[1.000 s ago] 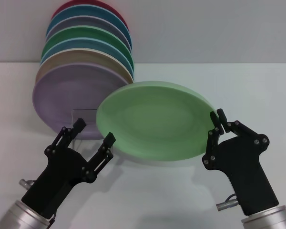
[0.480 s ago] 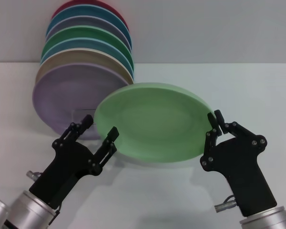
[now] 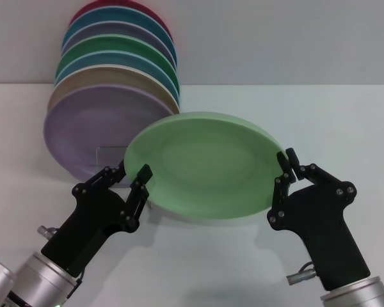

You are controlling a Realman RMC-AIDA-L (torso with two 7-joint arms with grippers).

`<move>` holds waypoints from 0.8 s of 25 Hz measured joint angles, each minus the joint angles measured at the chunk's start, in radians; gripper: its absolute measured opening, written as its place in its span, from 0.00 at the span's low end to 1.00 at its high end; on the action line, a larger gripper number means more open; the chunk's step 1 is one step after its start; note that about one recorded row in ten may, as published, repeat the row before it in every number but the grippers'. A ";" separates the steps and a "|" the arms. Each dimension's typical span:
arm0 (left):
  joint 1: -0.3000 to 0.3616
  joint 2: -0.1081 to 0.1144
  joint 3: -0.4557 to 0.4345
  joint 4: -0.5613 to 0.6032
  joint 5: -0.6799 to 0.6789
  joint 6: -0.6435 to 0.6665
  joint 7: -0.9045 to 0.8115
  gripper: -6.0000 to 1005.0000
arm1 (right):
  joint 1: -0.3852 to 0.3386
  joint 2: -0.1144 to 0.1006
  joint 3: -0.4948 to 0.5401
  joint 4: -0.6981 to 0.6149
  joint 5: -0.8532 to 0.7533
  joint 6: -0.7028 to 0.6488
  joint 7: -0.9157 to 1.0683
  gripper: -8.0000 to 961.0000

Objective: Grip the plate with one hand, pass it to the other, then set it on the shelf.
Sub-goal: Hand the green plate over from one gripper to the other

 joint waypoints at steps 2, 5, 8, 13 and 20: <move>-0.001 0.000 0.000 0.000 0.000 -0.004 0.000 0.35 | 0.001 0.000 0.000 -0.001 0.000 0.000 0.001 0.03; -0.002 0.000 0.000 0.000 0.000 -0.008 -0.001 0.32 | 0.005 0.000 0.000 -0.001 0.000 0.000 0.002 0.03; -0.002 0.000 0.000 0.000 0.000 -0.009 -0.001 0.28 | 0.009 -0.001 0.000 -0.002 0.003 0.000 0.002 0.03; -0.004 0.000 -0.002 0.000 0.000 -0.011 -0.001 0.21 | 0.009 -0.001 -0.001 -0.004 0.005 0.001 0.003 0.03; -0.004 0.002 -0.026 0.001 -0.001 -0.021 0.000 0.16 | 0.010 -0.002 -0.002 -0.003 0.008 0.001 0.004 0.03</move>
